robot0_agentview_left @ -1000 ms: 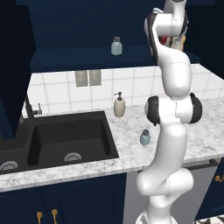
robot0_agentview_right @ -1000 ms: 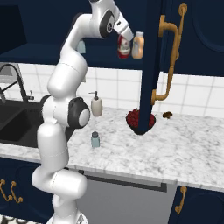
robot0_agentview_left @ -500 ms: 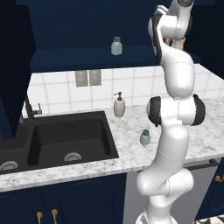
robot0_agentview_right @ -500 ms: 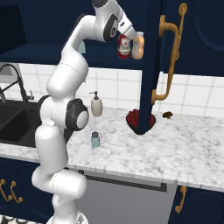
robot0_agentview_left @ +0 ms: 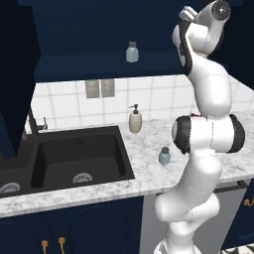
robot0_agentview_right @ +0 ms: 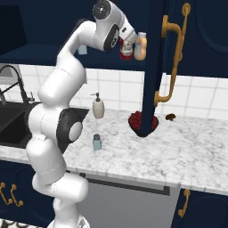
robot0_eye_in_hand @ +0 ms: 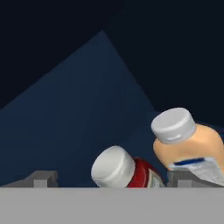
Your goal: Put the shaker and condiment bottle from the counter next to their counterparts in the cabinet.
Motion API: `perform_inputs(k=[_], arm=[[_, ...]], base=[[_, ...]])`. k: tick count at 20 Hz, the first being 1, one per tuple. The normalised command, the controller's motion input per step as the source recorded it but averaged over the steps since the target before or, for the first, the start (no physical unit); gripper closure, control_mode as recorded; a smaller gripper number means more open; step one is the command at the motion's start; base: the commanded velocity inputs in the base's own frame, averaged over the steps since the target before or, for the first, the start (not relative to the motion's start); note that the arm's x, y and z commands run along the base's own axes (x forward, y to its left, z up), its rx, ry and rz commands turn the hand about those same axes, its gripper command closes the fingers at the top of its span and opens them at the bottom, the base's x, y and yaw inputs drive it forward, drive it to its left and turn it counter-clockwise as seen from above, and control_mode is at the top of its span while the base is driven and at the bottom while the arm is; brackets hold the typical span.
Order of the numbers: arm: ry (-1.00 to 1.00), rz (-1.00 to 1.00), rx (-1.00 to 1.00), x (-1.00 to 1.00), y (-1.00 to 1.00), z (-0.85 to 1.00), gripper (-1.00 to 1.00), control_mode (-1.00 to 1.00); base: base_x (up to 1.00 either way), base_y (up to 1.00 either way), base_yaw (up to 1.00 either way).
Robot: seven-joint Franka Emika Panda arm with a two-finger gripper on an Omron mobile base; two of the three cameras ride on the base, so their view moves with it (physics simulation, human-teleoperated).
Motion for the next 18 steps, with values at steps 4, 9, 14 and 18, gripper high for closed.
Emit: perform_inputs(k=[4,9,14,18], arm=[[-0.29,0.04,-0.02,-0.98,0.18,-0.06,-1.0,-1.0],[-0.24,0.04,-0.05,-1.0,0.3,-0.22,-1.0,-1.0],[-0.19,0.04,-0.05,-1.0,0.31,-0.29,-1.0,-1.0],[-0.23,0.01,-0.03,-1.0,0.18,-0.29,-1.0,-1.0]], base=[[0.0,0.0,0.0],[0.0,0.0,0.0],[0.0,0.0,0.0],[0.0,0.0,0.0]])
